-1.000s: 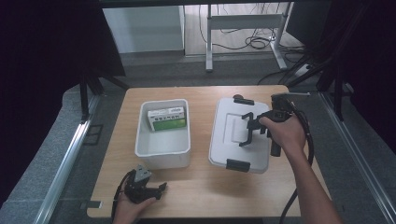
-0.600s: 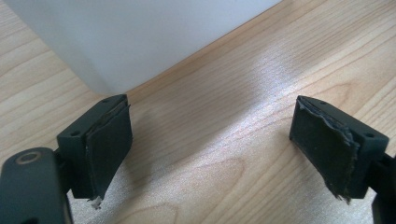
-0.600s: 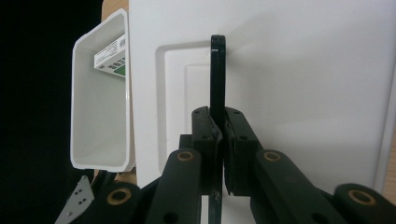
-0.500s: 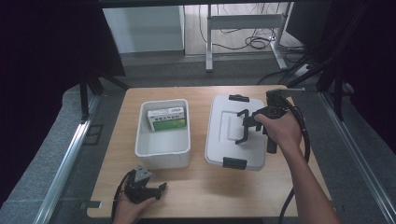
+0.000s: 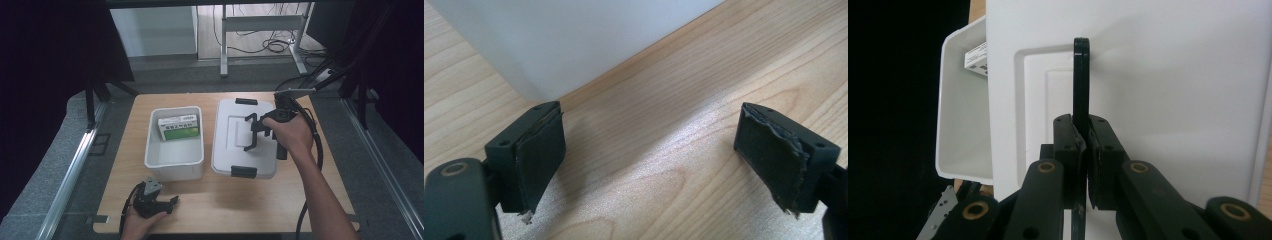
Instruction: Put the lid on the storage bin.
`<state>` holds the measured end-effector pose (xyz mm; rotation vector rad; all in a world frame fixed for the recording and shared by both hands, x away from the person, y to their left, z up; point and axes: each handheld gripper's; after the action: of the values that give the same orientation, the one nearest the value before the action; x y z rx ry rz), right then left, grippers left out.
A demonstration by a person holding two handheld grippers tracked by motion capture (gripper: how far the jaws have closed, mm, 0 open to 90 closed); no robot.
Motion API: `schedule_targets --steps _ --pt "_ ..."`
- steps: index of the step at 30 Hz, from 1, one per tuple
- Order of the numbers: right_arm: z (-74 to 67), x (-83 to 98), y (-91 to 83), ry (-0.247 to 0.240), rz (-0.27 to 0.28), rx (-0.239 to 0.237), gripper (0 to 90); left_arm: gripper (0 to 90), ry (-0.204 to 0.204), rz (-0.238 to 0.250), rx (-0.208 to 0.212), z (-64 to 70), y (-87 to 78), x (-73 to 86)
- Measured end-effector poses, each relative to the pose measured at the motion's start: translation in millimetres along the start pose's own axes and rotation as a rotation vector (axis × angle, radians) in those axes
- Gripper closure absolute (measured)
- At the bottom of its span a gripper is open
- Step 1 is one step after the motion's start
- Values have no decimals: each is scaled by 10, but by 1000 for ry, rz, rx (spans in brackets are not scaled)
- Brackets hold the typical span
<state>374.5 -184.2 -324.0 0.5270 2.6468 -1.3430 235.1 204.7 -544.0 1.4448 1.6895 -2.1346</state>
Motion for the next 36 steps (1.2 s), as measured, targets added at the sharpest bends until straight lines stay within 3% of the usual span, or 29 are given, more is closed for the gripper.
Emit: schedule_targets --steps 10,36 --pt "-180 -28 81 -24 -19 10 843 129 1 0 2 0 -1 1" --pt "-520 -46 218 -55 -67 -41 843 129 3 2 1 -2 1 1"
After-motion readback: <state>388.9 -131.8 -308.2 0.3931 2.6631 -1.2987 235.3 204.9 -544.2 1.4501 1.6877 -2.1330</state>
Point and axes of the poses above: each handheld gripper's, and its own axes: y roughly forward along the jaws, x roughly out of its underside, z roughly to its right, and after that the axes turned 6 degrees about y, right-handed
